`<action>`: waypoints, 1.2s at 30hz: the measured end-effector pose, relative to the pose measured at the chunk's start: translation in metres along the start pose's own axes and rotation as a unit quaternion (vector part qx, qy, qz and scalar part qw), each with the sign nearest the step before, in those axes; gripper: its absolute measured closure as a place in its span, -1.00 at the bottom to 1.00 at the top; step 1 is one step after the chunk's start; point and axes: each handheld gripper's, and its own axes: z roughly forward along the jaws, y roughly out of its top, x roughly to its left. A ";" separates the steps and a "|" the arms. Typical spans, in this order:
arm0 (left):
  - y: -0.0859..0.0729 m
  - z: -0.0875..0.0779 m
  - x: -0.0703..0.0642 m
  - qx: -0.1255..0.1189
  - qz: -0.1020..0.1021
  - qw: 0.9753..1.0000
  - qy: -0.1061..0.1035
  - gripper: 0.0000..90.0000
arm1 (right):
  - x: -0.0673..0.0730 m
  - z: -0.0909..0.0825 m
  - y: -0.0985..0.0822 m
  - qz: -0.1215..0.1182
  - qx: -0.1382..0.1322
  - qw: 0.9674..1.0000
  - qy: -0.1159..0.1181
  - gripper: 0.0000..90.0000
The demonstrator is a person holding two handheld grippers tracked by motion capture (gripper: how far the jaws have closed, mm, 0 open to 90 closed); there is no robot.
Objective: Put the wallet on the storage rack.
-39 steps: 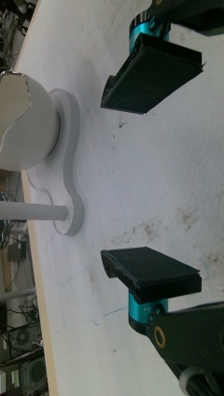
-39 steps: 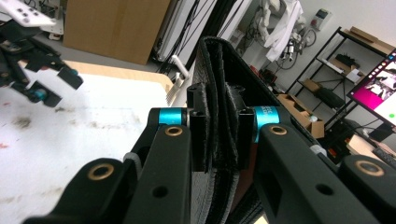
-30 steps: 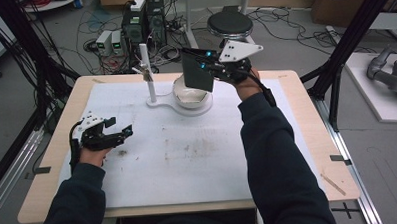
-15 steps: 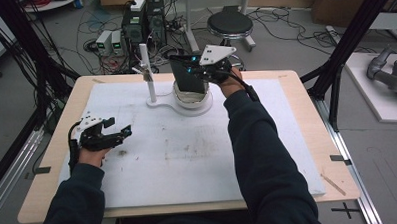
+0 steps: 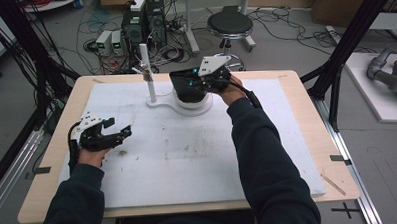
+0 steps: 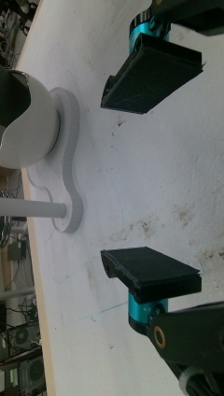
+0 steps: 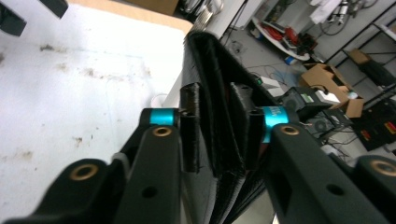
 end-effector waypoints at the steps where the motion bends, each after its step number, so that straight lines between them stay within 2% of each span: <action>1: 0.000 0.000 0.000 0.000 0.000 1.000 0.000 -0.49 | 0.000 -0.001 0.001 0.003 -0.004 1.000 -0.005 0.60; 4: 0.000 0.000 0.000 0.000 0.000 1.000 -0.001 -0.49 | -0.001 -0.007 0.006 0.002 -0.018 1.000 -0.023 0.49; 6: 0.000 0.000 0.000 0.001 0.002 1.000 0.000 -0.49 | 0.001 -0.011 0.007 -0.009 -0.011 0.999 -0.039 0.34; 9: 0.000 0.000 0.000 0.001 0.002 1.000 -0.001 -0.49 | 0.001 -0.014 0.007 -0.014 -0.005 0.999 -0.047 0.17; 17: 0.000 0.000 0.000 0.000 0.002 1.000 0.000 -0.49 | 0.004 -0.013 0.008 -0.033 0.004 0.997 -0.066 -0.08; 23: 0.000 0.001 0.000 0.001 0.002 1.000 0.000 -0.49 | 0.005 -0.014 0.009 -0.035 0.005 0.997 -0.075 -0.17; 25: 0.000 0.000 0.000 0.000 0.002 1.000 0.000 -0.49 | 0.005 -0.015 0.009 -0.040 0.008 0.995 -0.089 -0.25; 27: 0.000 0.000 0.000 0.000 0.001 1.000 0.000 -0.49 | 0.005 -0.016 0.009 -0.033 0.008 0.995 -0.093 -0.29; 29: 0.000 0.001 0.000 0.001 0.002 1.000 -0.001 -0.49 | 0.004 -0.015 0.008 -0.028 0.009 0.996 -0.084 -0.28; 32: 0.000 0.001 -0.001 0.001 0.001 1.000 -0.001 -0.49 | 0.004 -0.011 0.003 -0.015 0.028 0.998 -0.054 -0.15; 36: 0.000 0.001 0.000 0.001 0.002 1.000 -0.001 -0.49 | 0.005 -0.005 0.000 -0.013 0.035 0.999 -0.023 0.14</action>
